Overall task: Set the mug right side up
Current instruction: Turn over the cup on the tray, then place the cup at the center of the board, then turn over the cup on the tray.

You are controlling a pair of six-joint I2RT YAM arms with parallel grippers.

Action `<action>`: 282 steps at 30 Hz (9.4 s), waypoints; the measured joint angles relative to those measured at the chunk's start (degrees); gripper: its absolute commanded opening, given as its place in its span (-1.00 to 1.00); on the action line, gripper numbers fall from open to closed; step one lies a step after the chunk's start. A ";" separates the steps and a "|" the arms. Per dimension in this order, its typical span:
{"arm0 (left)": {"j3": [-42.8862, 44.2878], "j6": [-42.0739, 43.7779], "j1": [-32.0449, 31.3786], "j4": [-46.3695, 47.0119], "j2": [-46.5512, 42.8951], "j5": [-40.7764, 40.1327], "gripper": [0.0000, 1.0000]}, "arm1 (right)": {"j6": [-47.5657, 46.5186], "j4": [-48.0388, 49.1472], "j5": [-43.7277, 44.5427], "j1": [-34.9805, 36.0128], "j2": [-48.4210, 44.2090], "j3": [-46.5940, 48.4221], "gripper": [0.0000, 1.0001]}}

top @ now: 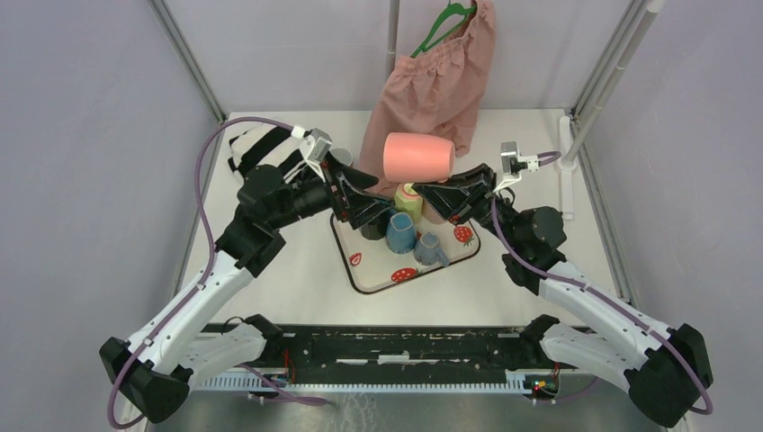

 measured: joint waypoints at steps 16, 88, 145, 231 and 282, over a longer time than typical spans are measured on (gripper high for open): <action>1.31 -0.02 -3.34 7.80 3.65 5.75 0.54 | 9.64 15.87 -6.21 0.00 3.85 0.11 -1.00; 2.82 -9.22 -10.67 21.66 9.11 4.48 -0.96 | 9.01 17.86 -4.81 -0.22 1.55 -1.38 -0.20; 4.83 10.27 -9.38 -21.81 5.03 -33.24 -0.96 | -13.66 -15.15 8.66 -0.20 -18.60 -8.41 0.09; -12.09 6.34 16.46 7.34 31.10 -48.00 -0.54 | -26.12 -29.64 10.14 -0.20 -21.42 -7.61 0.15; -8.07 1.81 15.39 -14.58 2.54 -45.46 0.40 | -37.99 -62.03 23.26 -0.20 1.29 9.33 0.25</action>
